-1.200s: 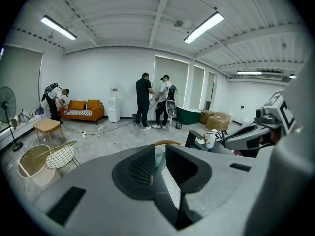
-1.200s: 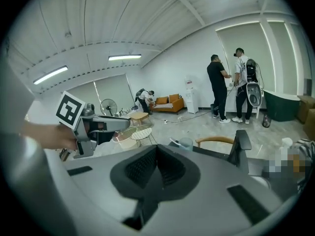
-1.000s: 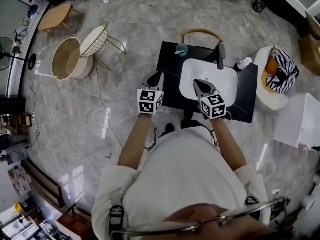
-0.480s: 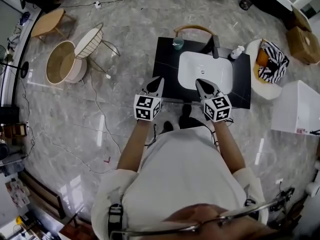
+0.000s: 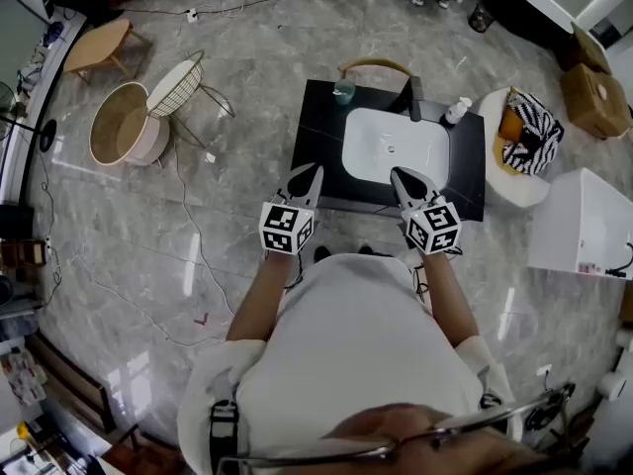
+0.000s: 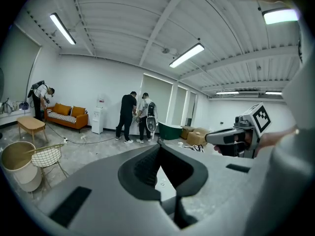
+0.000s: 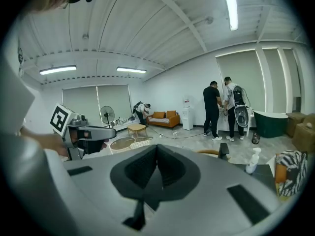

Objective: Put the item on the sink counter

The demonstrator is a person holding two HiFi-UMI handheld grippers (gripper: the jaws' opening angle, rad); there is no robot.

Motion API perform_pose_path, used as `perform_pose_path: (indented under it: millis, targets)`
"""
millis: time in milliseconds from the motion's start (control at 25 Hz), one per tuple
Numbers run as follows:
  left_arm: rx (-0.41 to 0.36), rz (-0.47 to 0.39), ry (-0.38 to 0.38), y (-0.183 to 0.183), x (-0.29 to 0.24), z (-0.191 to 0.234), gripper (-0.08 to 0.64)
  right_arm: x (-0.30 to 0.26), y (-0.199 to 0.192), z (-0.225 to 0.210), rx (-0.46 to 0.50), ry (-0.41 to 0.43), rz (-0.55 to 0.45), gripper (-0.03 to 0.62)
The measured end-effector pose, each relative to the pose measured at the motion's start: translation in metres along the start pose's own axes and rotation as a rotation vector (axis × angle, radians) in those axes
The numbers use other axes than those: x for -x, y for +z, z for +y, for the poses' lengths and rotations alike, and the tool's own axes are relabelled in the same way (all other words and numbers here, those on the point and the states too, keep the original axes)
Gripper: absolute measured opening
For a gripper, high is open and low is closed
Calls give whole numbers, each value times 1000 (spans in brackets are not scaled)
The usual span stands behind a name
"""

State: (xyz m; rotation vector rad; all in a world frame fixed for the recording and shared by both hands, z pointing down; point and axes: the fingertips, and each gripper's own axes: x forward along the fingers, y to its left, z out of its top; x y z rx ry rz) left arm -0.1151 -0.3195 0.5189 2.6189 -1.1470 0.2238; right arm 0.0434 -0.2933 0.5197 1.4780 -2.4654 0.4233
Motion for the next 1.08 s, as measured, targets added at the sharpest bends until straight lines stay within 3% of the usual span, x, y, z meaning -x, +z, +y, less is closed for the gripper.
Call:
perform_pose_path:
  millis: [1080]
  targets:
    - [32,-15,41,16,-15,-37,5,31,17,-34,-5,55,-40,6]
